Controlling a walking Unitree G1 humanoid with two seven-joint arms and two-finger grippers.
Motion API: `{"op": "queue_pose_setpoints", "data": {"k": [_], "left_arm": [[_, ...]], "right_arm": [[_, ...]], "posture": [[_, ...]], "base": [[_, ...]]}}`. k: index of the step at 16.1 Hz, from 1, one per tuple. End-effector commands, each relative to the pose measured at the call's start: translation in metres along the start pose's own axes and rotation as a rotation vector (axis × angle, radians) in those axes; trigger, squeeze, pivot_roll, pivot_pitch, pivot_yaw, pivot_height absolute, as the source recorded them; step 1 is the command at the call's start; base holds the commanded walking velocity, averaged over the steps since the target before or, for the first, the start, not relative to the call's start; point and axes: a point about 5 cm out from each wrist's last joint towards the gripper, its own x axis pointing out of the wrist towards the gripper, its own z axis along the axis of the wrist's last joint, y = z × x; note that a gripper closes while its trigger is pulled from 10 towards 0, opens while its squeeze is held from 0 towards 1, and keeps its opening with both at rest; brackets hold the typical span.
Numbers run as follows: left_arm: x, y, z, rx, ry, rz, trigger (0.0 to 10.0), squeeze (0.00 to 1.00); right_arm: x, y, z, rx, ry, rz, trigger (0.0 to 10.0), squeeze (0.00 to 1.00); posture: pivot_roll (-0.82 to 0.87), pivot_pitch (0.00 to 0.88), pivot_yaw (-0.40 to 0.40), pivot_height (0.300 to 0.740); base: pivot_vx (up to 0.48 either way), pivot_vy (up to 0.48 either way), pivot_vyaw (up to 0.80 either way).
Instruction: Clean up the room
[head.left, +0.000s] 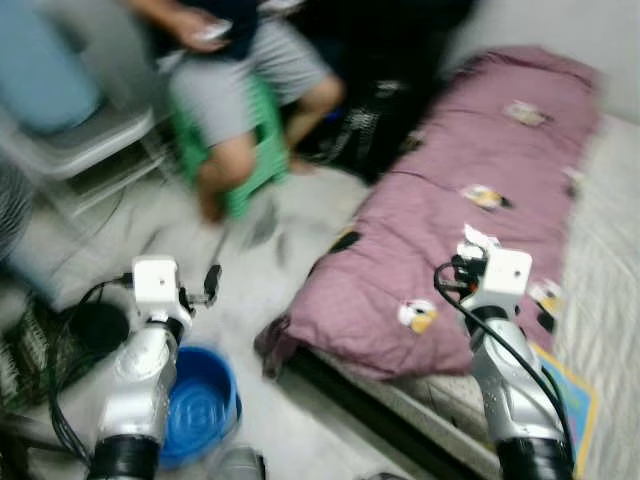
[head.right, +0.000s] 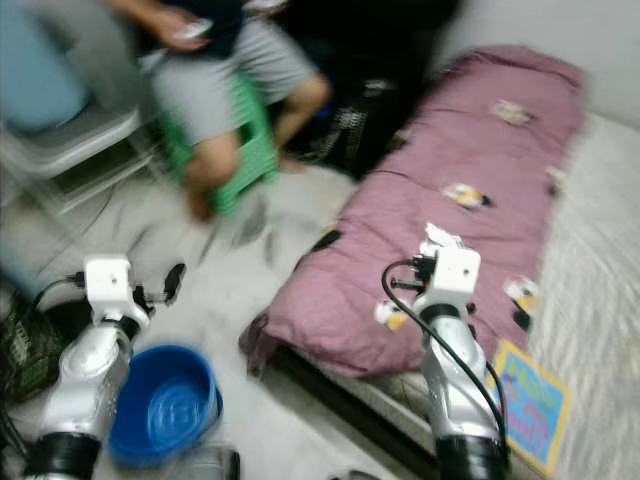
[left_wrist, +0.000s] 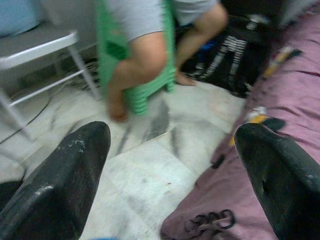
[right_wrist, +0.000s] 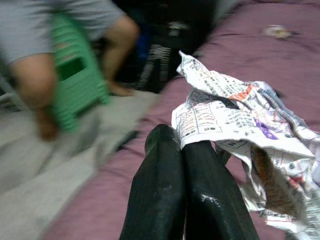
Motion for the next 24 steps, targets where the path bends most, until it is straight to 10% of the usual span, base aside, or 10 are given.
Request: {"op": "queue_pose_setpoints", "data": {"k": [1, 24], "left_arm": [[0.0009, 0.0005, 0.0026, -0.01, -0.006, 0.012, 10.0, 0.0], [-0.0036, -0.004, 0.0059, 0.003, -0.014, 0.006, 10.0, 0.0]], "right_arm": [[0.0008, 0.0011, 0.0009, -0.007, 0.0, 0.009, 10.0, 0.0], [0.001, 0.0026, -0.0037, -0.002, 0.028, 0.009, 10.0, 0.0]], "posture": [[-0.02, 0.055, -0.043, 0.74], [-0.01, 0.056, -0.037, 0.74]], "base": [[0.0, 0.0, 0.8], [0.0, 0.0, 0.8]]}}
